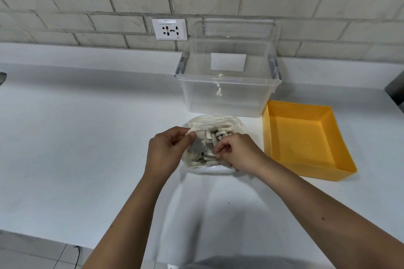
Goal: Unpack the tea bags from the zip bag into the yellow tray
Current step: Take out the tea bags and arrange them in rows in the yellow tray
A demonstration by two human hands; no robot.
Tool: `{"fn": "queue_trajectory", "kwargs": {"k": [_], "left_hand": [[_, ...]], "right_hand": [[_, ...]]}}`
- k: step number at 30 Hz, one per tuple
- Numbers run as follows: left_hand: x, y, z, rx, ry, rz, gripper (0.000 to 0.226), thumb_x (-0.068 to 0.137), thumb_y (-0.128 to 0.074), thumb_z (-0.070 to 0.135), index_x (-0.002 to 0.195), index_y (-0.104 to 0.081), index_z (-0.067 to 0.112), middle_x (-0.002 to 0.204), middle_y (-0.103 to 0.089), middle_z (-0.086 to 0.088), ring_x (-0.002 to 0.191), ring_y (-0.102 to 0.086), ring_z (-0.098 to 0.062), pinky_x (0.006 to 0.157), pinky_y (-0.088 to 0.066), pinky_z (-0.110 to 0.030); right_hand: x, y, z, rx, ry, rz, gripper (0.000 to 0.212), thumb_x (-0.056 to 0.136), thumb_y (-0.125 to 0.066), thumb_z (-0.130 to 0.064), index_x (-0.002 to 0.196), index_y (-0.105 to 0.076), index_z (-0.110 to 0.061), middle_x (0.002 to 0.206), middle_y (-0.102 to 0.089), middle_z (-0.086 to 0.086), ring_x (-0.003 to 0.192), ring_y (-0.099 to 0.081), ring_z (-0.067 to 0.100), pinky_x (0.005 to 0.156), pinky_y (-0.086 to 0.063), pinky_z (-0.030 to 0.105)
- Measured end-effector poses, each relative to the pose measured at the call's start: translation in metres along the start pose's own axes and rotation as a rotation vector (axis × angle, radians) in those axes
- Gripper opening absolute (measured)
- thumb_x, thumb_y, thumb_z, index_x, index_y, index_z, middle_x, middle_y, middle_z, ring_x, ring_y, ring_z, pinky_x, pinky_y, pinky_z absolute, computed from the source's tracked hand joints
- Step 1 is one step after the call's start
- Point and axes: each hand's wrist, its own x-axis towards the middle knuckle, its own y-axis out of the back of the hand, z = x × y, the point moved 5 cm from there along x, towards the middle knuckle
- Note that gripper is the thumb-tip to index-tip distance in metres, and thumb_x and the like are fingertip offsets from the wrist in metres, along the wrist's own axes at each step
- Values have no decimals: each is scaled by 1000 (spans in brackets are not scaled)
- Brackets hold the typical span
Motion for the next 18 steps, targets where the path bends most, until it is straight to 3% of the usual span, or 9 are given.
{"fn": "queue_trajectory", "kwargs": {"k": [3, 5, 12, 18], "left_hand": [[3, 2, -1, 14, 13, 18, 7, 90, -73, 24, 90, -77, 20, 76, -77, 4, 65, -64, 2, 62, -45, -7], [4, 2, -2, 4, 26, 20, 7, 89, -73, 24, 91, -77, 18, 77, -77, 4, 63, -64, 3, 63, -47, -9], [5, 1, -6, -46, 76, 12, 6, 89, -74, 26, 87, -77, 22, 66, -73, 11, 58, -60, -1, 75, -52, -31], [5, 3, -3, -93, 90, -13, 9, 92, -70, 27, 92, -77, 22, 82, -78, 2, 87, -73, -27, 90, -57, -48]], "right_hand": [[0, -5, -2, -92, 27, -60, 18, 80, -77, -12, 98, -76, -16, 75, -64, -9, 56, -52, -3, 51, -35, 4], [2, -8, -3, -135, 44, -62, 20, 78, -80, -16, 98, -76, -18, 75, -61, -10, 64, -53, -1, 57, -36, 8], [2, -10, -3, -183, 98, -61, 7, 83, -75, -19, 89, -76, -17, 79, -65, -8, 75, -59, 8, 66, -42, 18], [-7, 25, -5, 318, -15, -53, 6, 93, -59, -8, 88, -61, -7, 68, -62, 7, 60, -61, 18, 52, -49, 29]]}}
